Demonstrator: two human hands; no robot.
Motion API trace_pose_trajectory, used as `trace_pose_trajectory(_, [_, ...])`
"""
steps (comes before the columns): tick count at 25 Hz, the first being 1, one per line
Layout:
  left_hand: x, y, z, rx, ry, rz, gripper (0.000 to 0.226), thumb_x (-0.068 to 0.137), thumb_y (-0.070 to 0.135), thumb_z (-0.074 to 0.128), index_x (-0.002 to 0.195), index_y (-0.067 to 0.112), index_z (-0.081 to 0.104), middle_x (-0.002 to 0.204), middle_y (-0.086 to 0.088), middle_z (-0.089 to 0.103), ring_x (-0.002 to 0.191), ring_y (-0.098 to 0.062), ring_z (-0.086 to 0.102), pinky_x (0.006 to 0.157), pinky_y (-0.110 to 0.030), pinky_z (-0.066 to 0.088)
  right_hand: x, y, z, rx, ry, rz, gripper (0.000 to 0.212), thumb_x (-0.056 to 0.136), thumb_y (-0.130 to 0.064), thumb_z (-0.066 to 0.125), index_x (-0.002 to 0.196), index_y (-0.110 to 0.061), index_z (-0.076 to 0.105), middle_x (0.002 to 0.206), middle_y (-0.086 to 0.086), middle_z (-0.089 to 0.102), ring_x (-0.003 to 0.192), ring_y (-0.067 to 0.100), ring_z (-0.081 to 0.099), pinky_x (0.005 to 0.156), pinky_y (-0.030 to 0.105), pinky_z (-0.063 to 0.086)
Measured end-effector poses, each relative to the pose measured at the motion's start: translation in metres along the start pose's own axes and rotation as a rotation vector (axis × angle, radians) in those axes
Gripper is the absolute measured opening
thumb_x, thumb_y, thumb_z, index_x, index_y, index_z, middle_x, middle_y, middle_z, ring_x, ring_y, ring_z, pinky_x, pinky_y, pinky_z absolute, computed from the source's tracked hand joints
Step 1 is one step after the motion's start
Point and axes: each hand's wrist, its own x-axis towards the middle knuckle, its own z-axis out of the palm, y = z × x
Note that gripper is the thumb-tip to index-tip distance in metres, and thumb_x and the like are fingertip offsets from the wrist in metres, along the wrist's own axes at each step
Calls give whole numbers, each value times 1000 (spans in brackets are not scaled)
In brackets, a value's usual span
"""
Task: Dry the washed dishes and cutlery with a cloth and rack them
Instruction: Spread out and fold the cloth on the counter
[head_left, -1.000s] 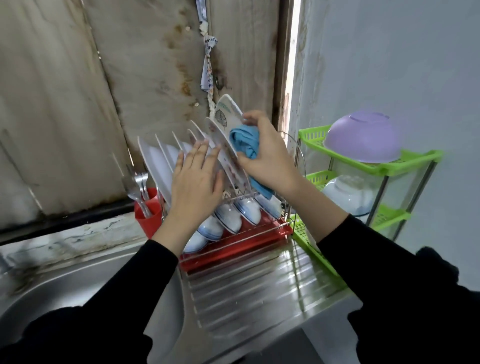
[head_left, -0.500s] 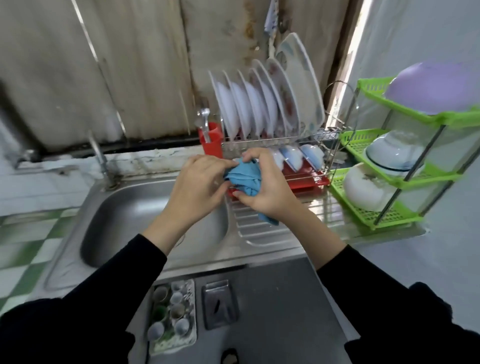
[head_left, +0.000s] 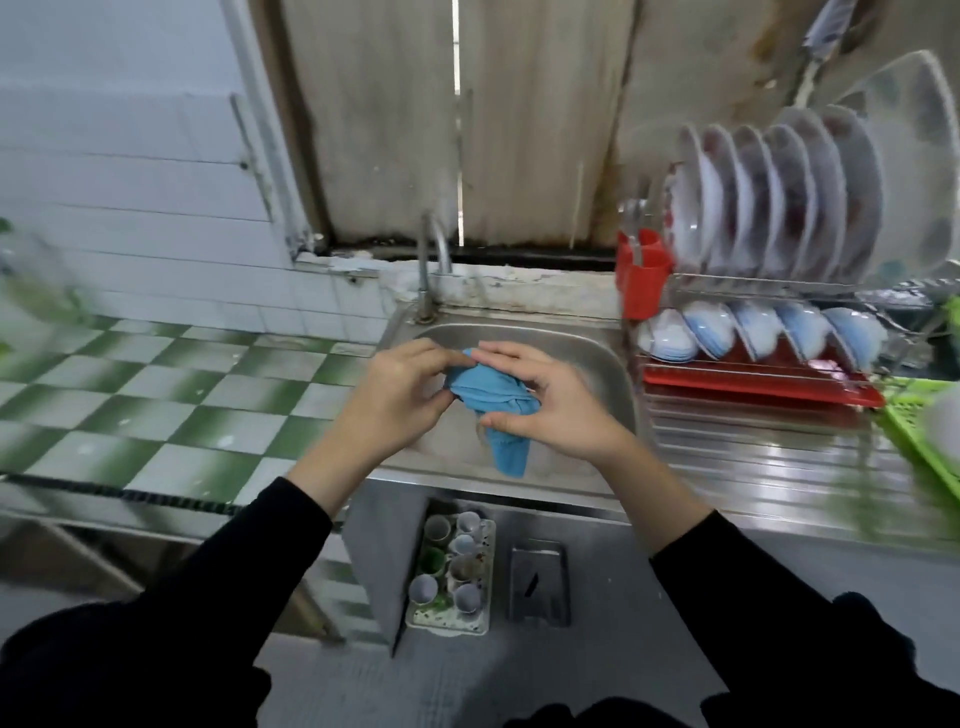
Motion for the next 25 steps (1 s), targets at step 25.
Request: trace_pose_trajectory(25, [-90,-241,-163,-385,83,-954,26,76,13,81,87,34,70,72,-2,72,70,-13,68,76,-32,55,244,-68,261,485,-97,116,64,75,10,73,120,-29,52,86,3,70,77,9,69,71,24,56])
